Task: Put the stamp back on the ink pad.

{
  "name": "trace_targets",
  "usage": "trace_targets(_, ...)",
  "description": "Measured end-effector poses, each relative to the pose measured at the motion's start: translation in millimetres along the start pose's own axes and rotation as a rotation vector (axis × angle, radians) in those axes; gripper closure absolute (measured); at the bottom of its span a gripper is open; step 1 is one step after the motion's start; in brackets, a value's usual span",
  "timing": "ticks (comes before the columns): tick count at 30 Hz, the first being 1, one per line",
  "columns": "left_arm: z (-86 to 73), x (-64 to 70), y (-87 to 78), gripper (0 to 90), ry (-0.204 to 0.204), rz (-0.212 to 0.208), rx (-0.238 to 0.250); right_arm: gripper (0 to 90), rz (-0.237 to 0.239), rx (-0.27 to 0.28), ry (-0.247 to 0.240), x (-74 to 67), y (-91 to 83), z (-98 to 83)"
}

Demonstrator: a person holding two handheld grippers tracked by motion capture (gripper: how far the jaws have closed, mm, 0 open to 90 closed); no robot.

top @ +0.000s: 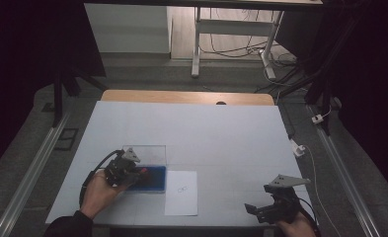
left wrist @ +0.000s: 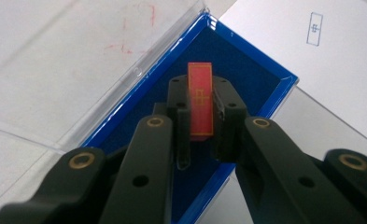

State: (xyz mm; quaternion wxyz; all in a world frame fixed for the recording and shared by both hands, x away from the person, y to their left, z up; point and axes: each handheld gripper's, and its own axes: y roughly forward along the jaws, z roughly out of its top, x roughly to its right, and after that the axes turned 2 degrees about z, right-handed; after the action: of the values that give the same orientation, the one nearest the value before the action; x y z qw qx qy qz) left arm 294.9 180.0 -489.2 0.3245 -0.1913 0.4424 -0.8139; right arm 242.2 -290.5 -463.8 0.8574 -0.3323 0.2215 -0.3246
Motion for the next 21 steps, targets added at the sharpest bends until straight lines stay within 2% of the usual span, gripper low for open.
trace_targets(3,0.2,0.5,2.7,79.1,0.003,0.005,-0.022,0.0,0.001,0.000,0.000,0.1,0.0,0.0)
trace_targets(11,-0.1,0.1,5.0,76.3,-0.001,0.006,-0.036,0.0,0.001,-0.001,0.000,-0.1,0.1,0.0)
trace_targets(21,-0.7,-4.6,1.1,66.0,-0.046,-0.031,0.008,0.0,0.001,-0.001,-0.001,-0.1,0.1,0.0)
